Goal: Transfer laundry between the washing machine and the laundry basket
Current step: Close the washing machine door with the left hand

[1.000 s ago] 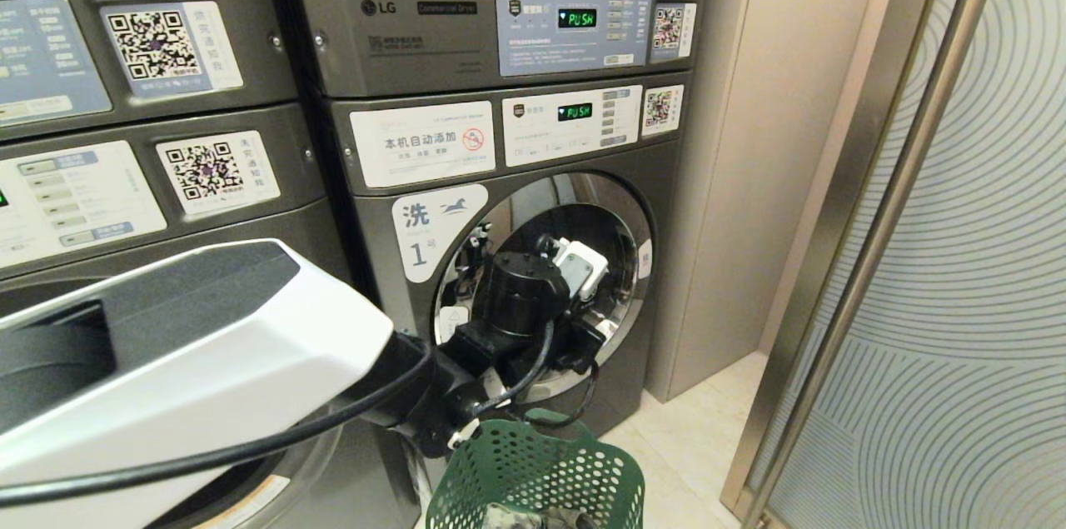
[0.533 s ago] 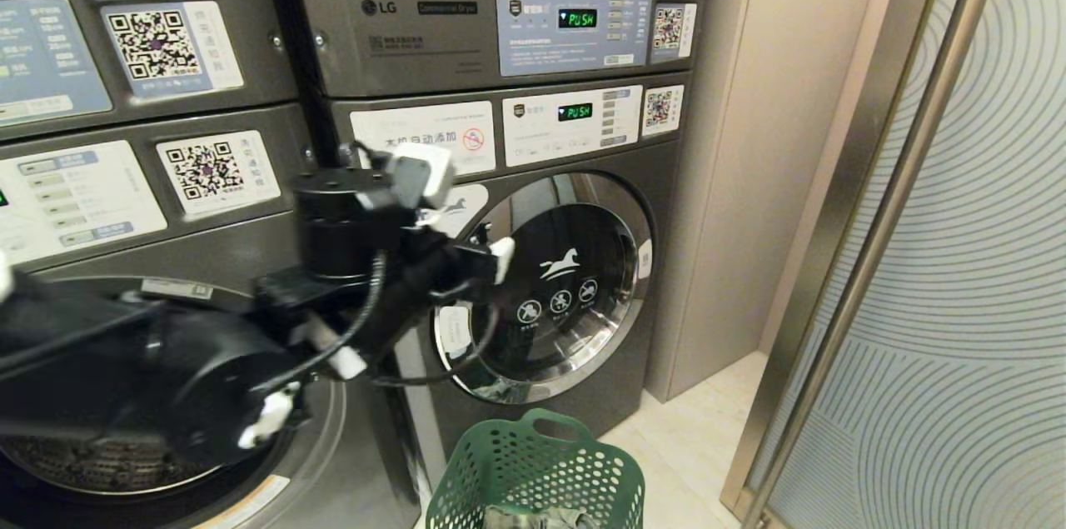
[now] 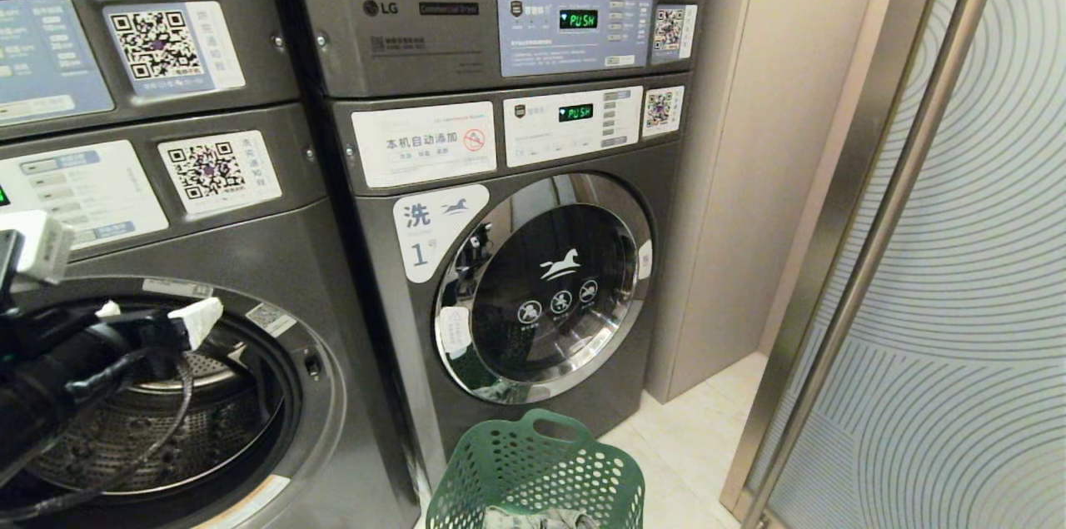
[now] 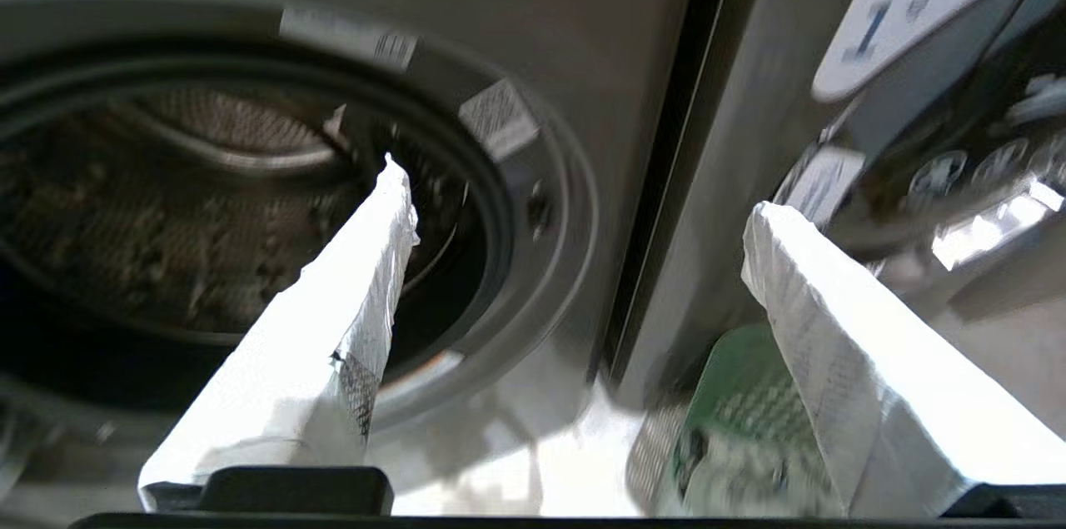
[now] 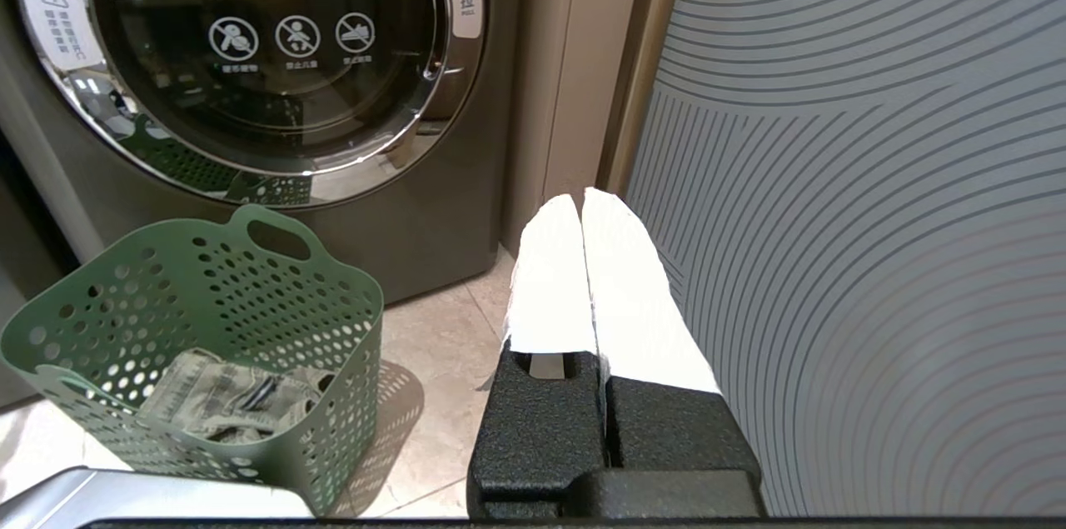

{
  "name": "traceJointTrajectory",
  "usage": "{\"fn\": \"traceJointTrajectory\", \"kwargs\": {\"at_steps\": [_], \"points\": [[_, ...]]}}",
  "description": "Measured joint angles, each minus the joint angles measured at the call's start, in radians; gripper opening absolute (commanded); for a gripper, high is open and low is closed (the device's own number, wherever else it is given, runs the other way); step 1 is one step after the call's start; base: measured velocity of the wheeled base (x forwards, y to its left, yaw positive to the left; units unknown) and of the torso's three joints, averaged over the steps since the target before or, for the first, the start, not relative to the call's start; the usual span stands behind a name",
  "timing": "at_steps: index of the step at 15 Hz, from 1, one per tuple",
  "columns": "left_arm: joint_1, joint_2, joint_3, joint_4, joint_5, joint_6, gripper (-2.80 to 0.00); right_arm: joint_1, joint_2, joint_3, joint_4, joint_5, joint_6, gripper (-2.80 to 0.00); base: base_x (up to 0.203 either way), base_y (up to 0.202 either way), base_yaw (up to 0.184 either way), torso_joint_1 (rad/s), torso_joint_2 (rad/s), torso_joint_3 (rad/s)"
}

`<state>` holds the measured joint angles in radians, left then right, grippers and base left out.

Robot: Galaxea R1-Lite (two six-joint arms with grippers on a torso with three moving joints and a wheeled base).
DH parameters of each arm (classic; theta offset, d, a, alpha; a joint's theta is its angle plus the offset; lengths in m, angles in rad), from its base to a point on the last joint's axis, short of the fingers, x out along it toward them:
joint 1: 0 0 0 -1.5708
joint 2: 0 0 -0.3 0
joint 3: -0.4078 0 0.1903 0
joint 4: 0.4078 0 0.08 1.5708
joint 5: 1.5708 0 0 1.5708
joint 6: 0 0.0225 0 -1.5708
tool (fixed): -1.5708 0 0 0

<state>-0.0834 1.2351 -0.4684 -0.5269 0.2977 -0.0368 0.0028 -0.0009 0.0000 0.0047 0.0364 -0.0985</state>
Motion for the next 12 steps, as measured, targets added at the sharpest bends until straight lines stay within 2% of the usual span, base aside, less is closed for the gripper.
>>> {"fn": "traceJointTrajectory", "kwargs": {"at_steps": [2,4,5,9,12], "points": [[0.054,-0.031,-0.018,0.066,-0.006,-0.001,0.00,0.000,0.000,0.000,0.000,0.000,0.000,-2.80,0.000,0.000,0.000,0.000,0.00,0.000],[0.175,-0.039,-0.046,0.083,-0.045,0.001,0.00,0.000,0.000,0.000,0.000,0.000,0.000,-2.80,0.000,0.000,0.000,0.000,0.00,0.000],[0.248,-0.039,-0.061,0.098,-0.078,0.003,0.00,0.000,0.000,0.000,0.000,0.000,0.000,-2.80,0.000,0.000,0.000,0.000,0.00,0.000],[0.635,-0.030,-0.135,0.143,-0.253,0.012,0.00,0.000,0.000,0.000,0.000,0.000,0.000,-2.80,0.000,0.000,0.000,0.000,0.00,0.000],[0.855,-0.008,-0.210,0.147,-0.332,0.007,0.00,0.000,0.000,0.000,0.000,0.000,0.001,-2.80,0.000,0.000,0.000,0.000,0.00,0.000]]}}
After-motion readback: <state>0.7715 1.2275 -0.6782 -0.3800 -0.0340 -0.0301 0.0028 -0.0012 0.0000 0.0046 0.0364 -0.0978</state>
